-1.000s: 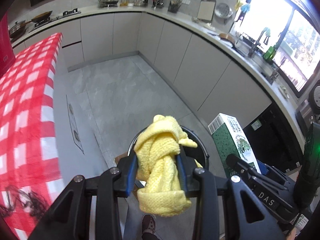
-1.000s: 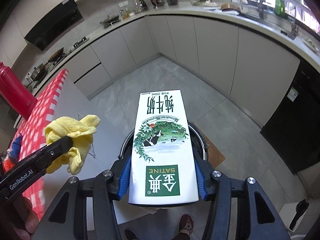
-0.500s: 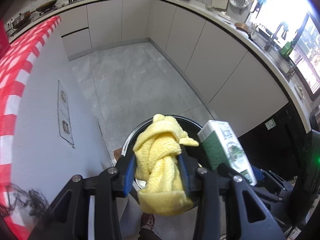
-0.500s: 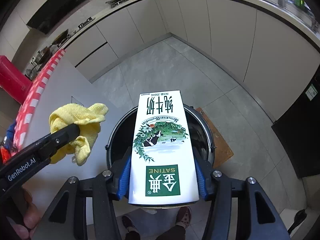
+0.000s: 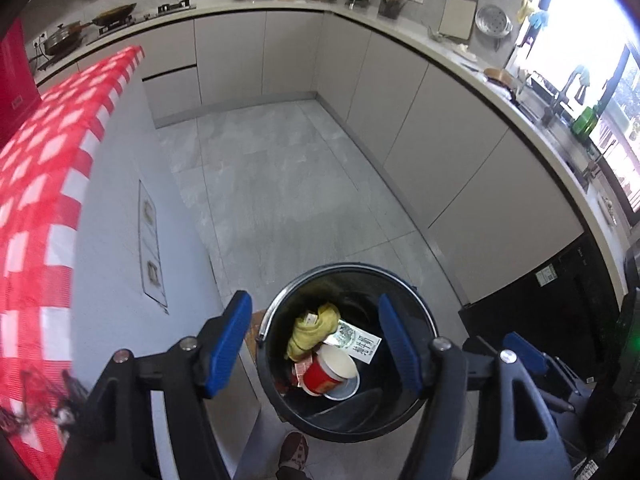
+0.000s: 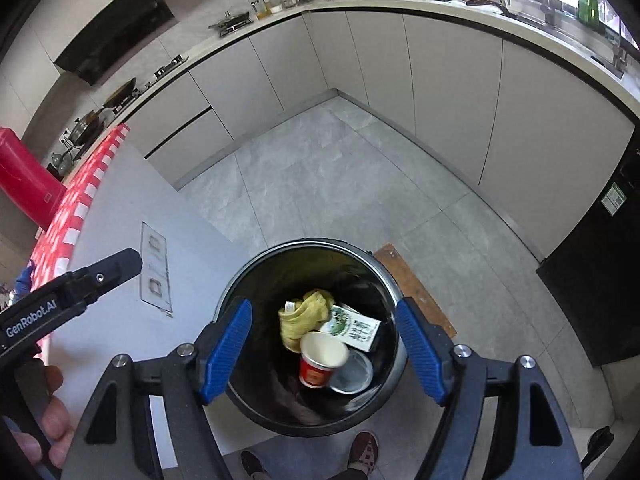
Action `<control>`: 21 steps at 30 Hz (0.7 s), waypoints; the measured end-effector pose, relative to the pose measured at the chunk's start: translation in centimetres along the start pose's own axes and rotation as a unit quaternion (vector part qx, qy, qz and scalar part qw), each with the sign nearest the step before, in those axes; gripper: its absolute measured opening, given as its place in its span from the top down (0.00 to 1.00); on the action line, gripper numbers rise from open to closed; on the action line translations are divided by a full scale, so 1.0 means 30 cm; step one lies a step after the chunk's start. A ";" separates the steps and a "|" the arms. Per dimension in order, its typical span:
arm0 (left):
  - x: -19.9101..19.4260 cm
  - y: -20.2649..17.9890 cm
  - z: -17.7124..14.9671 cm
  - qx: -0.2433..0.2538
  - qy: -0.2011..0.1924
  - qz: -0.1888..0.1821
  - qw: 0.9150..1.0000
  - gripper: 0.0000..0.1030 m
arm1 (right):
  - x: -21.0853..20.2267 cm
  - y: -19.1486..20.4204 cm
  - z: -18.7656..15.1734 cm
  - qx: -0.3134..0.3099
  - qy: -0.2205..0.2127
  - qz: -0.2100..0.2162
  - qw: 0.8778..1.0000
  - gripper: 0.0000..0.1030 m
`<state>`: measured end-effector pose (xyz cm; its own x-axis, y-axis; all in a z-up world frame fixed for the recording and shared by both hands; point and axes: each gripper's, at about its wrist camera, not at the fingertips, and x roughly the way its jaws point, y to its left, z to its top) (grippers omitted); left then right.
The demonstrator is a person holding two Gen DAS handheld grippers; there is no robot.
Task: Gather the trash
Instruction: 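Move both tools back over the table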
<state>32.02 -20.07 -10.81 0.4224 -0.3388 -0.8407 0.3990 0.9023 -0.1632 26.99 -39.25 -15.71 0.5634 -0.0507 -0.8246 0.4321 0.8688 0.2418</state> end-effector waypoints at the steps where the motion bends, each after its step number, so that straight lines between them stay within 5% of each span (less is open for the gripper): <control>1: -0.009 0.009 0.008 -0.002 -0.002 -0.001 1.000 0.34 | -0.012 0.004 0.000 0.001 -0.002 0.000 1.000 0.26; 21: -0.315 0.205 -0.001 0.012 -0.048 -0.009 0.999 0.34 | -0.292 0.292 -0.052 -0.012 -0.046 -0.012 0.999 0.26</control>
<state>30.46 -11.32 -3.90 0.4912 -0.3803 -0.7836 0.4258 0.8897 -0.1649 24.73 -30.42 -7.16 0.6159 -0.1168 -0.7791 0.4306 0.8780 0.2088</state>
